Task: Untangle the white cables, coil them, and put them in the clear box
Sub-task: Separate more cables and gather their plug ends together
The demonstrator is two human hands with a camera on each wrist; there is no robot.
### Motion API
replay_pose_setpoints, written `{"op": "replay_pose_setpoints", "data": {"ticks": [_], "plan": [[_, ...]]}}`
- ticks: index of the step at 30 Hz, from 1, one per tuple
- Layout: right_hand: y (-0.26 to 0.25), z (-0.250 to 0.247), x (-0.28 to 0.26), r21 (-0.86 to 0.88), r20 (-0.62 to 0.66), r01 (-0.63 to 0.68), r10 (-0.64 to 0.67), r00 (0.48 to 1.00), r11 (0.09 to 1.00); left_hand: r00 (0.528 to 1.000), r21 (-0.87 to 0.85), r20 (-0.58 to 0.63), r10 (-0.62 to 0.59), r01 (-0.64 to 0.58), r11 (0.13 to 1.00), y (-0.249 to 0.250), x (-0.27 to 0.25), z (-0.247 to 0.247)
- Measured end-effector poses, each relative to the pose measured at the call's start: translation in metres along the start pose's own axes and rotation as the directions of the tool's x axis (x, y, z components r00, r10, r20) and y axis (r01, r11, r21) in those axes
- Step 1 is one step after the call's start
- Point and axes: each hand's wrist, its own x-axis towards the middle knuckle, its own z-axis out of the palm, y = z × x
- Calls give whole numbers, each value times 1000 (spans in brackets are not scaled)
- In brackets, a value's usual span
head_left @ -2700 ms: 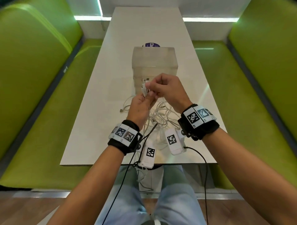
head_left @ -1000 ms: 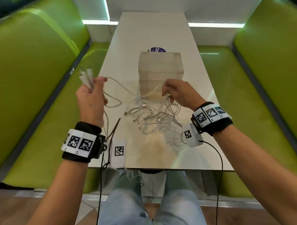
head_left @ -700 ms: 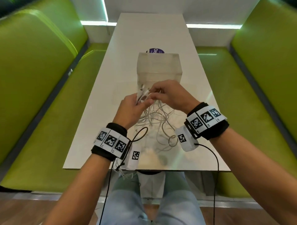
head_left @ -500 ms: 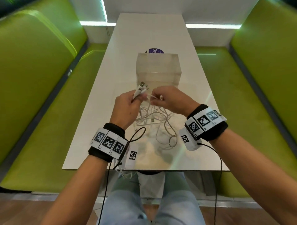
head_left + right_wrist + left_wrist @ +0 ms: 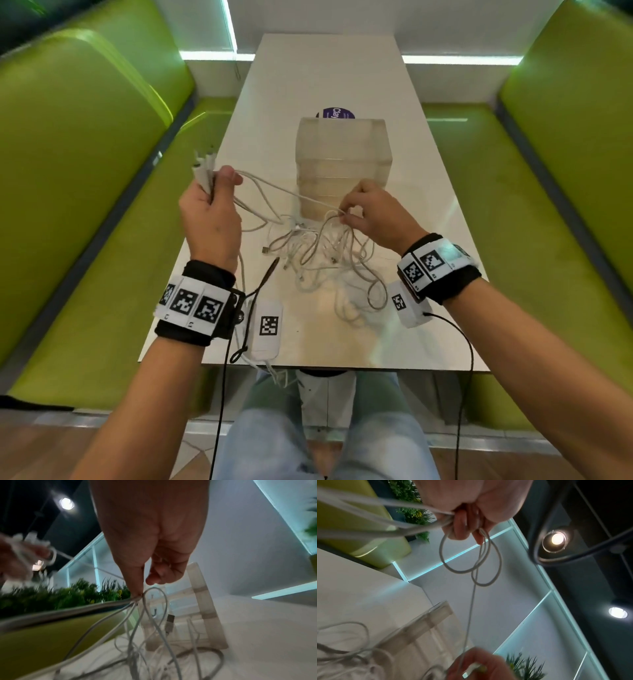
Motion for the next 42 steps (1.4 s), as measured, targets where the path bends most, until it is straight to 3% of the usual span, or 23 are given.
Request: {"op": "replay_pose_setpoints", "data": {"ticks": [3,6,9,11,14,18,25,27,30,33,37,40,42], "plan": [[3,5,-3,-151,103,-36,52,993,988,999,-65,-27,29,-31,997,17,1,-1],[6,8,-6,-112,154,-61,78,985,992,999,-118,-20,50,-52,992,26,6,-4],[0,4,-6,32,132,-64,60,989,997,983,58,184,-18,8,998,15,1,5],[-10,4,-6,162,52,-33,25,998,986,933,234,349,-86,2,972,-2,-11,19],[-23,3,-7,235,-1,51,-52,999,971,885,313,444,-139,-7,950,-21,-29,35],[-28,1,-9,184,46,103,-113,992,977,882,208,433,-187,104,973,-26,-35,47],[-25,6,-15,286,18,97,-107,994,953,892,72,428,-144,125,990,-28,-37,53],[-24,11,-13,195,11,120,-125,992,973,907,20,397,-141,146,989,-24,-38,53],[-12,25,-9,-6,160,85,-83,984,996,941,-83,325,-94,127,988,-5,-36,49],[5,38,-11,23,243,3,-8,970,1000,972,-174,233,-13,55,983,19,-21,37],[9,37,-7,202,170,-136,102,980,970,979,-147,200,32,-2,989,25,-7,22],[6,27,-5,236,127,-114,86,988,965,978,-99,207,17,4,995,18,-4,17],[3,18,-4,225,81,-83,67,994,971,960,13,280,-24,22,1000,9,-6,19]]}}
